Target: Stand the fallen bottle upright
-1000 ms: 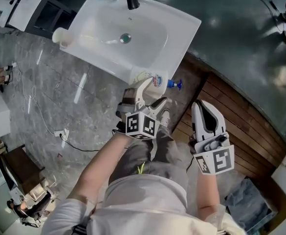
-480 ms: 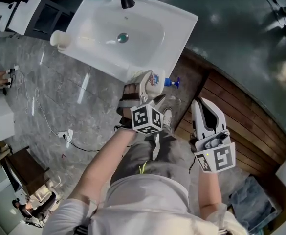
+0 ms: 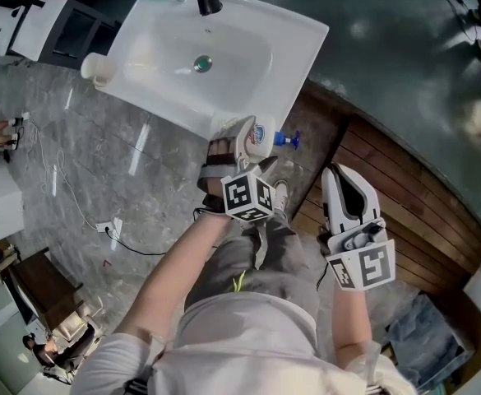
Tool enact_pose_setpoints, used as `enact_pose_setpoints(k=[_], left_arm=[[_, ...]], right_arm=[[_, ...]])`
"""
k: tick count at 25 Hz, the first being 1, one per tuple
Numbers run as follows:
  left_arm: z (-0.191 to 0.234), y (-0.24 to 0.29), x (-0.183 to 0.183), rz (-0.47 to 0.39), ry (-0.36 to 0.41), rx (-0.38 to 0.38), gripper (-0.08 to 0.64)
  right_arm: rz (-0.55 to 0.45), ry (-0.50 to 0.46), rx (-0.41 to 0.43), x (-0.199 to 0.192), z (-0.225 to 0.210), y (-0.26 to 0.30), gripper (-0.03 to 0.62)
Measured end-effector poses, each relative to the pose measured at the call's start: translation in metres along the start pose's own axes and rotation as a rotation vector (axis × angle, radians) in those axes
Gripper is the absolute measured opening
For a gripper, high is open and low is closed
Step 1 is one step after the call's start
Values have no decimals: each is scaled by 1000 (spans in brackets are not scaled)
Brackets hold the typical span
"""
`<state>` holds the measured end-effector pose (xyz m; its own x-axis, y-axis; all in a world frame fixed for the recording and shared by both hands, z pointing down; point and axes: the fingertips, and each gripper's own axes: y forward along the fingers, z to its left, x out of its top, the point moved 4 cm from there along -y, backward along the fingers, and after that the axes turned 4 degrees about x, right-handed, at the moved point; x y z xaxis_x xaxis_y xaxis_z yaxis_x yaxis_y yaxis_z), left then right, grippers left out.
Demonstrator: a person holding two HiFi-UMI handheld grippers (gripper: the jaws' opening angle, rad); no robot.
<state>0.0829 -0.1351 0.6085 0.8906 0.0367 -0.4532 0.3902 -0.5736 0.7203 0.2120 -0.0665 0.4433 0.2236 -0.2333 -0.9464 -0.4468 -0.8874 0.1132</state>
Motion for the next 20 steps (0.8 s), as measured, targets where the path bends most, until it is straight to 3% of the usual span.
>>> enact_pose_setpoints(k=[8,15,20], left_arm=[[-4,-1,3,-37,41,47,498],[-10,-11,3,-60,52,33,479],[0,-10,5,-93,-14,37,476]], right_arm=[[-2,3,0,0,1,0,41],[-11,-2,-8,2,5,-12,41],[-7,-2,-7,2,3,-5,41]])
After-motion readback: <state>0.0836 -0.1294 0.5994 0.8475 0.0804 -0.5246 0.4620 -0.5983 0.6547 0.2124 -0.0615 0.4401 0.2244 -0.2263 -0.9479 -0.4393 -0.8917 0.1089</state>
